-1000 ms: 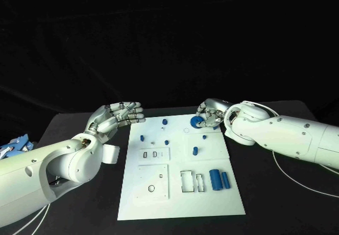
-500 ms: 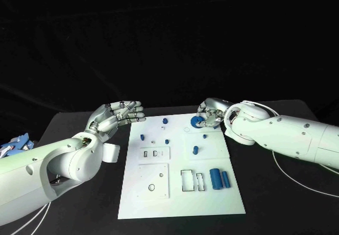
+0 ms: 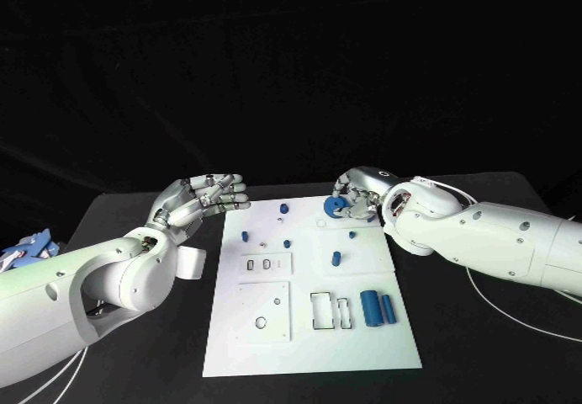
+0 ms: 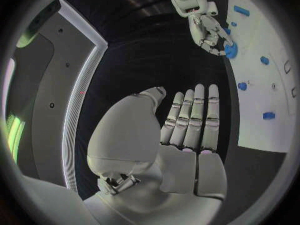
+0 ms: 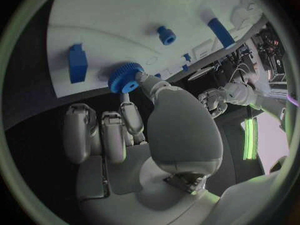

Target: Assemble the parts on the task board

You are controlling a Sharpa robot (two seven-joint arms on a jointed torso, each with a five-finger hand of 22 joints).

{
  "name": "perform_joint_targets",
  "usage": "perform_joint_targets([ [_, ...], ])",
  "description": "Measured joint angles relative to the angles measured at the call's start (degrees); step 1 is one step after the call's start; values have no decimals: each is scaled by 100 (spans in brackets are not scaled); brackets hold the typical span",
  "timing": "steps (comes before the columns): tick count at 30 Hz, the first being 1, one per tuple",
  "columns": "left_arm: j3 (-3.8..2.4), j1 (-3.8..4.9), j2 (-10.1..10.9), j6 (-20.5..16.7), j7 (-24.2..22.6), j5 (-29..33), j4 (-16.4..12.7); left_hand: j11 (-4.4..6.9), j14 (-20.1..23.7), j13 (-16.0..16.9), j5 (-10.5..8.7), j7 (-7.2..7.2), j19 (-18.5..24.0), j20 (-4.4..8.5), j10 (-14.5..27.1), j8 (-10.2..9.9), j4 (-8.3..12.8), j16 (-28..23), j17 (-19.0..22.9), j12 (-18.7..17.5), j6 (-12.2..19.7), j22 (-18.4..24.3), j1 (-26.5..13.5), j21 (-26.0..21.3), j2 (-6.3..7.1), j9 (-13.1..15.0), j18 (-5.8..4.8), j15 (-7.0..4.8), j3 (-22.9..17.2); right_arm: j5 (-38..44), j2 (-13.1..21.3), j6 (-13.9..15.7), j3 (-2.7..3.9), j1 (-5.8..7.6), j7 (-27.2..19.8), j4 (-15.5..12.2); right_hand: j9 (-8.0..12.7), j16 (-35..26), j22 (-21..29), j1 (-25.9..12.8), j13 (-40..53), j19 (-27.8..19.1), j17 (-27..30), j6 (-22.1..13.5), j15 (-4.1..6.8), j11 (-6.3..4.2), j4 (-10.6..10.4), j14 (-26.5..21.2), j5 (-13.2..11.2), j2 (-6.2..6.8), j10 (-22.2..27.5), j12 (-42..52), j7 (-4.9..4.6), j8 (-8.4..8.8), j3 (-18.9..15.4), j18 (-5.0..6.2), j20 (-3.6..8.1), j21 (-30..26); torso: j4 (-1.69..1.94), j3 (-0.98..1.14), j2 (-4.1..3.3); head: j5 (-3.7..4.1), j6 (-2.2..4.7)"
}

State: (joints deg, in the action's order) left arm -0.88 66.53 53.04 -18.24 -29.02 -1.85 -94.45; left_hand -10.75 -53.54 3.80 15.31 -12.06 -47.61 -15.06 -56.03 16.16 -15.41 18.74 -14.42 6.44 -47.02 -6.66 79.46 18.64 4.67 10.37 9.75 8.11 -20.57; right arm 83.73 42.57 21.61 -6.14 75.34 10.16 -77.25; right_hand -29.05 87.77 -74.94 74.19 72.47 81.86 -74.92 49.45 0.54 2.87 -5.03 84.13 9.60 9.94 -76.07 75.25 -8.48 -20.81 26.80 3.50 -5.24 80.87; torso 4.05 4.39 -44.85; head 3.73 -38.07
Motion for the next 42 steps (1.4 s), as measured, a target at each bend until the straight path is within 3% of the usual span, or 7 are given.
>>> perform_joint_targets([
  [7,0,0,-8,0,1,0,25,0,0,0,0,0,0,0,0,0,0,0,0,0,0,0,0,0,0,0,0,0,0,335,-32,402,3,0,-119,-352,0,0,1,-46,47,0,0,13,20,-21,-19,-21,-17,-45,-40,43,-13,0,19,0,1,1,4,0,3,-14,10],
  [15,0,0,-24,0,1,1,35,0,0,0,0,0,0,0,0,0,0,0,1,0,0,-1,0,0,0,0,0,0,0,604,-317,545,2,0,-136,-533,0,0,1,-61,37,0,1,20,20,-21,-14,-21,9,-59,-40,43,-20,0,44,0,1,0,7,-2,-4,-21,13],
  [21,0,0,-36,0,1,1,33,0,0,0,0,0,0,0,0,0,0,0,1,0,0,-1,0,0,0,0,0,0,0,685,-597,548,-27,-16,-123,-386,0,0,2,-62,37,0,1,20,20,-21,-28,-21,9,-59,-40,43,-20,1,59,0,1,0,6,-4,-8,-36,13],
  [30,0,0,-50,-4,-5,1,28,0,-20,0,0,0,0,0,0,0,0,0,-11,0,0,10,0,-22,0,0,0,20,-32,725,-1032,510,-64,-175,-110,-16,0,-1,3,-62,31,0,1,19,20,-21,-38,-21,7,-57,-40,43,-19,13,69,1,0,0,19,-4,-13,-57,-2],
  [42,0,0,-54,-6,-12,1,22,0,-20,0,0,0,0,0,0,0,0,0,-10,0,0,9,0,-22,0,0,0,20,-32,736,-1268,423,-68,-261,-95,240,0,-1,3,-76,31,0,1,18,20,-21,-43,-21,1,-41,-40,43,-18,47,73,1,0,0,15,4,-16,-96,-34],
])
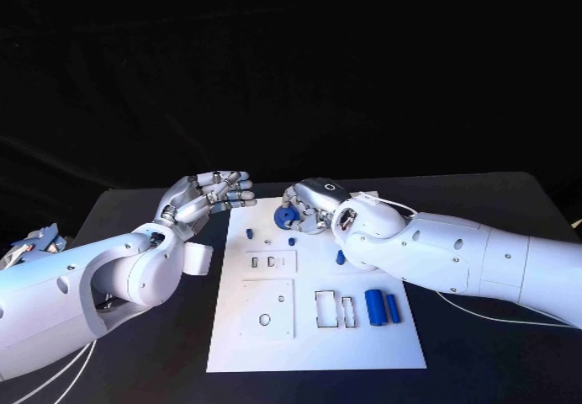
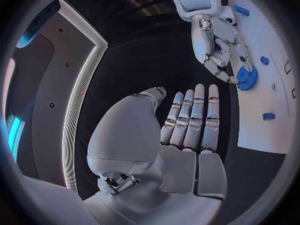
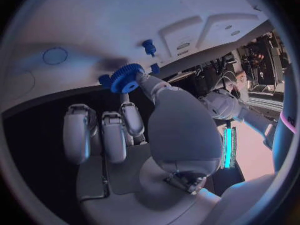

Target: Assemble the parts on the task board

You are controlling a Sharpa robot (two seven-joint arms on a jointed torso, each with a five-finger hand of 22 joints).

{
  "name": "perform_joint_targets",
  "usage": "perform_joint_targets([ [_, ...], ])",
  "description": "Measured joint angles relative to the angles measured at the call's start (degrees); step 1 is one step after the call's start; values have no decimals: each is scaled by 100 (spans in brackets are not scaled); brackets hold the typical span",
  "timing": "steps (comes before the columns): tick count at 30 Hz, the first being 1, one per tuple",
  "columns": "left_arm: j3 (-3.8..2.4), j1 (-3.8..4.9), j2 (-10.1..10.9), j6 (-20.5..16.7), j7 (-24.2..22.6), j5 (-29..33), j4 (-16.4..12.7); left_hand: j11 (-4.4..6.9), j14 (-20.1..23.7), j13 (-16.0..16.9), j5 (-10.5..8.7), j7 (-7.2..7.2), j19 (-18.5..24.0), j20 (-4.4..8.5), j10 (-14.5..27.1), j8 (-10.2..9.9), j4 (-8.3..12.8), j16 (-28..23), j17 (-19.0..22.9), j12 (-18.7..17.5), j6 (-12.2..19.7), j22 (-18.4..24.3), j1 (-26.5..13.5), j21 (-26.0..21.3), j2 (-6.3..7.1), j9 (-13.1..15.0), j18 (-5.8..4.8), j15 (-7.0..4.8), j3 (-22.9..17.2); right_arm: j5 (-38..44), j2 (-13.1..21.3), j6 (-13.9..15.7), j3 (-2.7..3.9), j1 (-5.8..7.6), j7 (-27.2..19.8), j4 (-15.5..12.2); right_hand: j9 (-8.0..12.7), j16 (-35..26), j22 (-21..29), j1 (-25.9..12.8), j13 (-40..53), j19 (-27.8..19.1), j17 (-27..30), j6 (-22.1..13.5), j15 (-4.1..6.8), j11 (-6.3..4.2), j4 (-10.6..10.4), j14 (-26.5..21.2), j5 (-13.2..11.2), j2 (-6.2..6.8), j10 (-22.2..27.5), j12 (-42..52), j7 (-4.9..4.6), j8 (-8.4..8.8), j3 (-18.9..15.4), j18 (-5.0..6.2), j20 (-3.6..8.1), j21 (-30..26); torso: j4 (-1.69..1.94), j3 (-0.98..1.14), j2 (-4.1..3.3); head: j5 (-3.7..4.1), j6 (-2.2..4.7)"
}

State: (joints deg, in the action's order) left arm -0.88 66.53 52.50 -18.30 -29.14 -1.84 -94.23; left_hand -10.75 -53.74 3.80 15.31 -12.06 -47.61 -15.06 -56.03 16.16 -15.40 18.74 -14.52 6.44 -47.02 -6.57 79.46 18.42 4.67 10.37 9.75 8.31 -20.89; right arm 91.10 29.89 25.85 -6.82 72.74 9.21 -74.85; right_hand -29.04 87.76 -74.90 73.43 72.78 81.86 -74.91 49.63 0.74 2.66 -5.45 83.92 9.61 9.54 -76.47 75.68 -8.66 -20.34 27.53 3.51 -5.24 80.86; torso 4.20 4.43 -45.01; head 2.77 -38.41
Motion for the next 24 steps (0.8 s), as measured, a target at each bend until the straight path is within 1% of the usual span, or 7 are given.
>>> perform_joint_targets([
  [12,0,0,-2,0,0,0,-3,0,0,0,0,0,0,0,0,0,0,0,1,0,0,-1,0,0,0,0,0,0,0,15,-161,-103,-1,-6,65,179,0,0,-4,-92,-30,0,0,-8,0,1,-15,0,-3,13,1,0,9,50,49,0,0,-27,4,3,5,-7,-15],
  [15,0,0,-2,1,0,0,-3,0,0,0,0,0,0,0,0,0,0,0,1,0,0,-1,0,0,0,0,0,0,0,20,-198,-107,-1,-6,78,216,0,0,-4,-92,-51,0,0,-9,0,24,-16,0,-12,13,24,-29,9,55,49,1,0,-27,4,3,6,-12,-18],
  [16,0,0,-1,1,0,0,-3,0,0,0,0,0,0,0,0,0,0,0,1,0,0,-1,0,0,0,0,0,0,0,23,-218,-107,-1,-5,83,236,0,0,-4,-92,-78,-3,0,-19,0,53,-32,0,-12,13,53,-68,19,70,66,0,-3,-53,4,3,6,-13,-18],
  [18,0,0,-1,1,0,0,-3,0,0,0,0,0,0,0,0,0,0,0,1,0,0,-1,0,0,0,0,0,0,0,26,-253,-107,0,-5,89,274,0,0,-4,-92,-107,-22,-2,-39,0,72,-32,0,-18,13,73,-82,39,86,96,1,-22,-54,0,3,6,-14,-16],
  [20,0,0,-2,1,0,0,-3,0,0,0,0,0,0,0,0,0,0,0,1,0,0,-1,0,0,0,0,0,0,0,29,-291,-105,0,-5,100,324,0,0,-4,-122,-122,-22,-4,-52,0,84,-32,0,-18,43,85,-95,26,122,97,1,-22,-69,0,3,6,-13,-9],
  [22,0,0,-2,1,1,0,-3,0,0,0,0,0,0,0,0,0,0,0,1,0,0,-1,0,0,0,0,0,0,0,30,-314,-104,0,-5,107,358,1,0,-4,-122,-136,-43,-4,-90,0,103,-47,0,-18,43,104,-111,-12,159,113,1,-43,-77,0,3,7,-11,-7],
  [24,0,0,-3,2,2,0,-3,0,0,0,0,0,0,0,0,0,0,0,1,0,0,-1,0,0,0,0,0,0,0,31,-333,-104,-3,-9,111,382,13,0,-3,-122,-140,-43,-4,-97,0,103,-48,0,-18,43,104,-111,-19,160,114,1,-43,-77,3,3,8,-10,-7],
])
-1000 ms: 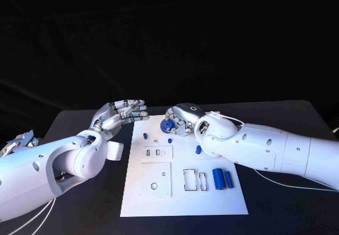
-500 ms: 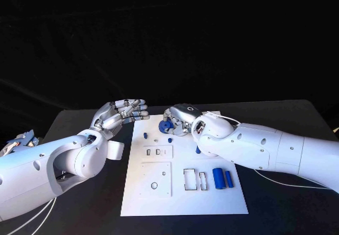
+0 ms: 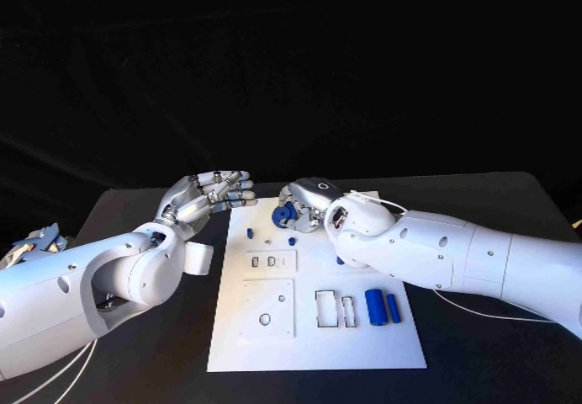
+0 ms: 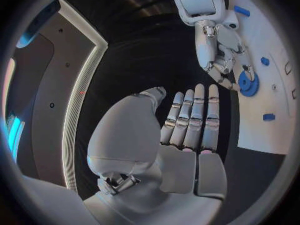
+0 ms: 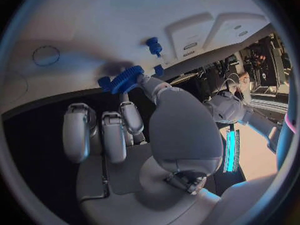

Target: Assemble the parts on the task board

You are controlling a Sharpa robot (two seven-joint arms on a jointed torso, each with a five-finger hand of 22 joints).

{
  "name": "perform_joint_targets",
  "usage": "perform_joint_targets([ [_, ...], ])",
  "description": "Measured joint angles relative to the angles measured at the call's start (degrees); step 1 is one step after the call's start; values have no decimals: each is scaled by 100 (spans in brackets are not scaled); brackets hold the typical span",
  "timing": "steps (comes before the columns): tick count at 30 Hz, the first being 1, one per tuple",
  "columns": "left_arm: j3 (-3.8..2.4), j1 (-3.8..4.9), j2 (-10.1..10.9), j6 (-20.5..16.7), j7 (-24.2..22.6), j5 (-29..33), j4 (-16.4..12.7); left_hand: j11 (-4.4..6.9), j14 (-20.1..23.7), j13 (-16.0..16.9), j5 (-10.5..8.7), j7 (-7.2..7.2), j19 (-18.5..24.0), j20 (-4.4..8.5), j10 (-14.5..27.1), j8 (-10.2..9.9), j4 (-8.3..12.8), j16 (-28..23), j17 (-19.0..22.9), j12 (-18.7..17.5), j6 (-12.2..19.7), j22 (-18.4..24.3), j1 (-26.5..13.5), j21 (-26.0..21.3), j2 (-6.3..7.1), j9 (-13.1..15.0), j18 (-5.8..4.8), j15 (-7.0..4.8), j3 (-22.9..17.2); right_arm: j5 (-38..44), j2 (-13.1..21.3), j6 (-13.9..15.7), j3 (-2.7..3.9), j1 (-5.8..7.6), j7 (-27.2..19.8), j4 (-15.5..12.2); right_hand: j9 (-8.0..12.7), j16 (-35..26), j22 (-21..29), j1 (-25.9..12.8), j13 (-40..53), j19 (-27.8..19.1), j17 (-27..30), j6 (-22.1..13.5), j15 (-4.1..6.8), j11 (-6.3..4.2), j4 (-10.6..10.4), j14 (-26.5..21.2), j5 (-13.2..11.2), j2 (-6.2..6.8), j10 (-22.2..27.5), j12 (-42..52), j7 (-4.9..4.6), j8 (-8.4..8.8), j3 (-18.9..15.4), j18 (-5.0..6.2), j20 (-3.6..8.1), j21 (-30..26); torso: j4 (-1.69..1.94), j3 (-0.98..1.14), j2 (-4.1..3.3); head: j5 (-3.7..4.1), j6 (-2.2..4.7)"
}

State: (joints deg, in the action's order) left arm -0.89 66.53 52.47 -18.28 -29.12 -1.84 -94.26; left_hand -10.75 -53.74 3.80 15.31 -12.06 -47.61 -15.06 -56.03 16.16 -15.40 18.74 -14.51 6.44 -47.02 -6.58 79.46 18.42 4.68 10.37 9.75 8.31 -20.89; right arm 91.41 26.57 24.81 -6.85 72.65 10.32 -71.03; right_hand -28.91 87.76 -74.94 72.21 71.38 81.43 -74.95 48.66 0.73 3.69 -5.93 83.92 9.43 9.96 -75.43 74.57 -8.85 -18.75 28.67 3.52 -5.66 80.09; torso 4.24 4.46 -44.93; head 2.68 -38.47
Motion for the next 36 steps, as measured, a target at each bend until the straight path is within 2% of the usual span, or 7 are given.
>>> perform_joint_targets([
  [13,0,0,3,0,1,0,1,0,0,0,0,0,0,0,0,0,0,0,0,0,0,0,0,0,0,0,0,0,0,6,-20,6,-5,-8,11,36,30,0,1,0,-31,0,1,-31,0,21,12,0,-4,0,21,-26,11,6,17,0,0,-23,-5,3,1,-5,-5],
  [18,0,0,2,0,2,0,4,0,0,0,0,0,0,0,0,0,0,0,-1,0,0,0,0,0,0,0,0,0,0,11,-14,7,-4,-8,21,38,25,0,1,-138,-97,-21,1,-108,-43,51,4,0,-2,91,92,-82,-43,105,19,0,-21,-44,-3,2,1,-1,-8],
  [20,0,0,2,0,2,0,5,0,0,0,0,0,0,0,0,0,0,0,-4,0,0,0,0,0,0,0,0,0,0,12,-6,7,-1,-5,28,42,55,0,1,-263,-121,-51,1,-212,-71,88,-92,21,35,143,130,-113,-58,194,-61,0,-51,-58,-3,2,1,0,-9],
  [23,0,0,2,0,2,0,6,0,0,0,0,0,0,0,0,0,0,0,-4,0,0,0,0,0,0,0,0,0,0,12,15,7,1,-1,36,49,96,0,2,-495,-156,-72,1,-315,-105,123,-292,-1,234,249,165,-135,-89,318,-261,0,-71,-66,-3,2,1,-2,-14],
  [26,0,0,3,0,3,0,6,0,0,0,0,0,0,0,0,0,0,0,-4,0,0,0,0,0,0,0,0,0,0,12,39,3,1,-1,43,50,100,0,2,-648,-179,-71,1,-344,-105,153,-463,0,414,256,195,-135,-118,391,-432,0,-71,-89,-7,3,1,-5,-17],
  [34,0,0,3,0,3,0,10,0,0,0,0,0,0,0,0,0,0,0,-4,0,0,0,0,0,0,0,0,0,0,5,118,-8,1,-1,49,15,93,0,3,-679,-169,-71,2,-344,-125,153,-547,20,518,254,195,-135,-118,392,-551,0,-71,-89,-3,6,1,-9,-29],
  [36,0,0,4,0,3,0,11,0,0,0,0,0,0,0,0,0,0,0,-3,0,0,-1,0,0,0,0,0,0,0,-1,137,-17,1,-1,49,5,81,0,3,-692,-144,-71,2,-319,-125,153,-569,21,542,241,195,-135,-93,392,-574,0,-71,-89,-3,5,2,-9,-30],
])
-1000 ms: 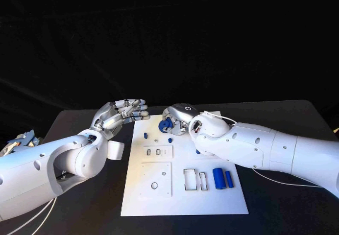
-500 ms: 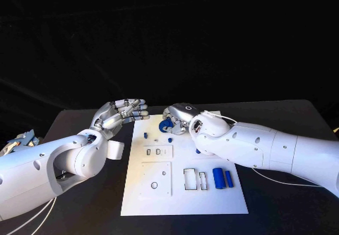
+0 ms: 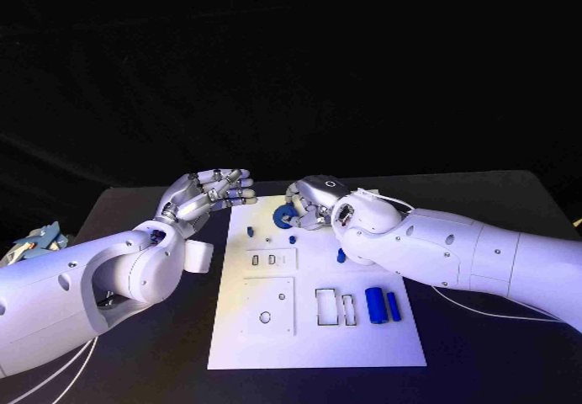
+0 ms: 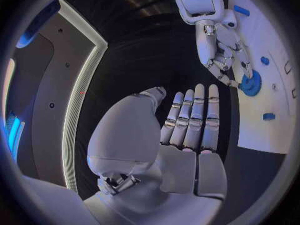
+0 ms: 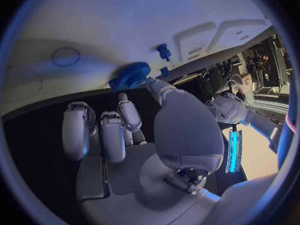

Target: Assemble the parts on the task board

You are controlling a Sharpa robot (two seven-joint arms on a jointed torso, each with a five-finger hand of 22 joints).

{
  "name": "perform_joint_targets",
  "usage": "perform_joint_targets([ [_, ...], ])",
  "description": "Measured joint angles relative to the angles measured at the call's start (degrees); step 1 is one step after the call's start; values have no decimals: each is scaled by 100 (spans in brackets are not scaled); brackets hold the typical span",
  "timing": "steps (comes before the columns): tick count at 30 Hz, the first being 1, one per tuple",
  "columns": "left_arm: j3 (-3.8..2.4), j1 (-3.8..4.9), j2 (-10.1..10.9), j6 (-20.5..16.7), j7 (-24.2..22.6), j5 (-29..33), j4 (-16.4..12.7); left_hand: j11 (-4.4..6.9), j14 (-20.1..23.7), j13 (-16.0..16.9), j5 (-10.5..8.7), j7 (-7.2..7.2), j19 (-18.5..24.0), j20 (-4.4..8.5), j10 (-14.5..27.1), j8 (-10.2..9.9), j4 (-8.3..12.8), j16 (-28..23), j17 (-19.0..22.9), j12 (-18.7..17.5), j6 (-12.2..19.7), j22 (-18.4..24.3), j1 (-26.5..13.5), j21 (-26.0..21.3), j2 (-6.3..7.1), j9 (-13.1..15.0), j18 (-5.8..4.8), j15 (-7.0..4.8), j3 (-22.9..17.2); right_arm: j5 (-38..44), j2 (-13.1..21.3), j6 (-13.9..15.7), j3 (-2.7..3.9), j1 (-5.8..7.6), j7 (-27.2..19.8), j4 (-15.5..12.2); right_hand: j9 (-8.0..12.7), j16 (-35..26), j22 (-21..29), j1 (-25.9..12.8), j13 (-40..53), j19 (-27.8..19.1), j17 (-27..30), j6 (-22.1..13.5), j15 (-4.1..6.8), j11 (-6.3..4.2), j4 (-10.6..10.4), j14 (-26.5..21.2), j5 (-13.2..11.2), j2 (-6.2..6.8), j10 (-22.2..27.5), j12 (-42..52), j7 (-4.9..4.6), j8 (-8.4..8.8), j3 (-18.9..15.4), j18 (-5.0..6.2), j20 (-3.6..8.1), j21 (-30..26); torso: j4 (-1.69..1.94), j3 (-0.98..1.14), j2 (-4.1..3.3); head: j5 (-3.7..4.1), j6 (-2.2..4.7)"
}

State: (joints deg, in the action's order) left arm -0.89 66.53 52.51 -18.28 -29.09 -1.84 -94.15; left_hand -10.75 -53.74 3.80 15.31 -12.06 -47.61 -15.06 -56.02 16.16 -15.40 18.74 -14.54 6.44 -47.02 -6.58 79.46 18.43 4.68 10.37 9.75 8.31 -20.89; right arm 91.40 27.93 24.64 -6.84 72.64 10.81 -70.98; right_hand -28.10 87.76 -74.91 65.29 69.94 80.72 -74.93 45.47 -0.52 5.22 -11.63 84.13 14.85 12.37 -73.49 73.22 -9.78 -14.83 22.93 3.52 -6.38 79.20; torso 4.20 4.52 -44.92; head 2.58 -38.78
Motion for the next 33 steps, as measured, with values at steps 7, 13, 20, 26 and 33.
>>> perform_joint_targets([
  [7,0,0,3,0,0,0,0,0,0,0,0,0,0,0,0,0,0,0,0,0,0,0,0,0,0,0,0,0,0,-65,71,-99,0,0,-21,-42,-17,0,0,-30,47,0,0,63,0,-31,-51,0,25,-30,-31,37,19,0,-51,0,0,0,-3,0,-1,-11,-14],
  [13,0,0,5,0,1,0,0,0,0,0,0,0,0,0,0,0,0,0,1,0,0,0,0,0,0,0,0,0,0,-149,81,-253,0,2,-33,-93,-14,0,1,-82,56,32,0,61,0,-31,-194,0,25,-83,-31,69,19,25,-155,0,-31,0,-4,-1,-1,-12,-22],
  [20,0,0,7,0,1,0,-1,-21,0,0,0,0,0,0,-21,-33,32,-39,-21,-47,0,21,23,0,23,0,0,0,-32,-216,46,-408,9,20,-52,-101,-16,0,-4,-113,53,32,1,61,1,-31,-296,0,24,-113,-31,69,19,82,-213,1,-31,0,1,-3,-2,-6,-27],
  [26,0,0,8,-1,1,0,-4,-21,0,0,0,0,0,0,-21,-33,31,-39,-21,-47,0,21,23,0,23,0,0,0,-31,-242,3,-519,14,32,-53,-68,136,0,-4,-225,12,27,1,-210,-51,15,-483,-10,24,-226,14,69,-79,384,-356,0,-35,0,1,-6,-6,-6,-29],
  [33,0,1,11,-1,1,0,-4,-21,0,0,0,0,0,0,-21,-33,31,-39,-20,-47,0,21,23,0,23,0,0,0,-31,-254,16,-644,-2,11,-35,-50,185,0,-3,-248,13,31,1,-270,-51,42,-491,-10,58,-249,0,68,-107,451,-363,0,-72,0,0,-3,-5,-14,-33],
])
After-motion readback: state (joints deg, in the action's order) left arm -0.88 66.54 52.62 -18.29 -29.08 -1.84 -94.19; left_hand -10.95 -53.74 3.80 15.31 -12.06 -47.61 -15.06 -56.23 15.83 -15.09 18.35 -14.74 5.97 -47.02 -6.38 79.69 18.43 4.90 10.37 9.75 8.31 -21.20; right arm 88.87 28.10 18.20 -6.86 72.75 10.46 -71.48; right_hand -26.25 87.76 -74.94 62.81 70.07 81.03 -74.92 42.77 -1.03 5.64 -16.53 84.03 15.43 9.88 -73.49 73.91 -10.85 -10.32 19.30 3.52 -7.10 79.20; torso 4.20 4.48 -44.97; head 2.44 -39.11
